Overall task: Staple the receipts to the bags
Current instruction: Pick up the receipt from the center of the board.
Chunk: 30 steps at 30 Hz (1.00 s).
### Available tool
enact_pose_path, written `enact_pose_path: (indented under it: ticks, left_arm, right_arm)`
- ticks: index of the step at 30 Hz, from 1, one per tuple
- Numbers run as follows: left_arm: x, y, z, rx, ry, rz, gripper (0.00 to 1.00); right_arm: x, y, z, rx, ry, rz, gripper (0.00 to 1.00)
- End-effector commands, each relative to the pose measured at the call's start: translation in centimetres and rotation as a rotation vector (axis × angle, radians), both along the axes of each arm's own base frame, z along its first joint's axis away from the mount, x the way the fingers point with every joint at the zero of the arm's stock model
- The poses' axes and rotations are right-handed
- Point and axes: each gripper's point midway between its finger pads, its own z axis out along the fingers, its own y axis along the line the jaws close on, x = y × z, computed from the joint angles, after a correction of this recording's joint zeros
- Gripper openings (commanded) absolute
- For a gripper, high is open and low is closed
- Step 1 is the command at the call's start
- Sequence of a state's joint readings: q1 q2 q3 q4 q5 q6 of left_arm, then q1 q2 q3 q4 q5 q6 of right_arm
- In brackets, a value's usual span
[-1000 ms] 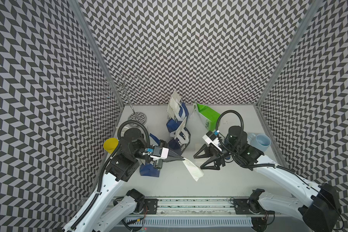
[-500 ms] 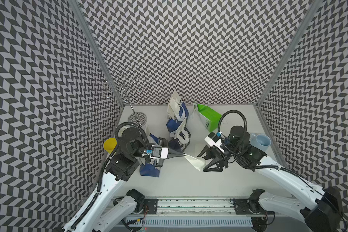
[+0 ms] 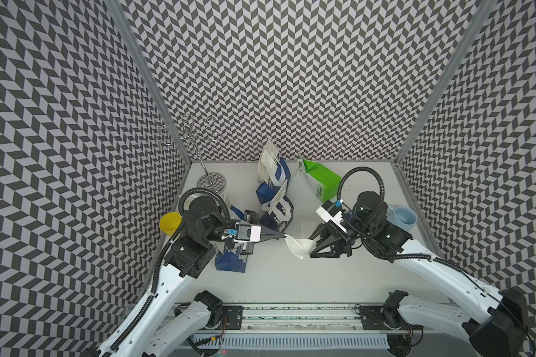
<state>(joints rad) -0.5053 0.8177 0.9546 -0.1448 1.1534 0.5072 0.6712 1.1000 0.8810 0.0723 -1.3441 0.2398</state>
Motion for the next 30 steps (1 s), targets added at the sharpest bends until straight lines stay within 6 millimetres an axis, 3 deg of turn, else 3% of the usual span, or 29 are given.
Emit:
enact_pose_path:
  ticks: [1,6,7,8,9,10,11,15,19,24,27,30]
  left_arm:
    - [0.8,0.1,0.2,-0.025,-0.028,0.05,0.0]
    - [1.2,0.2,0.6,-0.057,-0.031,0.086,0.03]
    - [1.2,0.2,0.7,-0.06,-0.03,0.087,0.19]
    - [1.4,0.2,0.8,-0.062,-0.023,0.099,0.46]
    - [1.6,0.2,1.1,-0.068,-0.019,0.118,0.53]
    - [1.9,0.3,1.2,-0.072,-0.017,0.136,0.85]
    - [2.3,0.4,1.4,-0.083,-0.008,0.169,1.0]
    - [5.0,1.2,2.0,-0.124,0.121,0.29,1.0]
    - [6.3,1.2,1.6,-0.097,0.252,0.231,1.0]
    - [7.4,0.8,2.0,-0.103,0.292,0.189,1.0]
    - [9.6,1.5,2.6,-0.194,0.304,0.308,1.0]
    - [14.1,3.5,1.9,-0.31,0.393,0.538,0.99]
  right_arm:
    - [-0.2,-0.1,1.9,0.052,-0.057,-0.003,0.18]
    - [0.2,0.1,1.9,0.048,-0.052,-0.03,0.02]
    - [0.2,0.1,1.9,0.048,-0.052,-0.035,0.01]
    - [0.4,0.2,1.9,0.047,-0.053,-0.048,0.0]
    - [0.7,0.3,1.8,0.043,-0.05,-0.066,0.0]
    - [0.9,0.4,1.7,0.041,-0.05,-0.079,0.0]
    - [1.2,0.5,1.6,0.037,-0.051,-0.098,0.0]
    - [2.8,0.7,1.4,0.026,-0.053,-0.189,0.0]
    - [4.8,0.9,1.6,0.036,-0.066,-0.269,0.0]
    - [8.3,1.5,1.8,0.066,-0.014,-0.39,0.0]
    - [10.5,2.0,1.3,0.068,0.03,-0.442,0.0]
    - [12.4,2.4,0.4,0.077,0.098,-0.473,0.0]
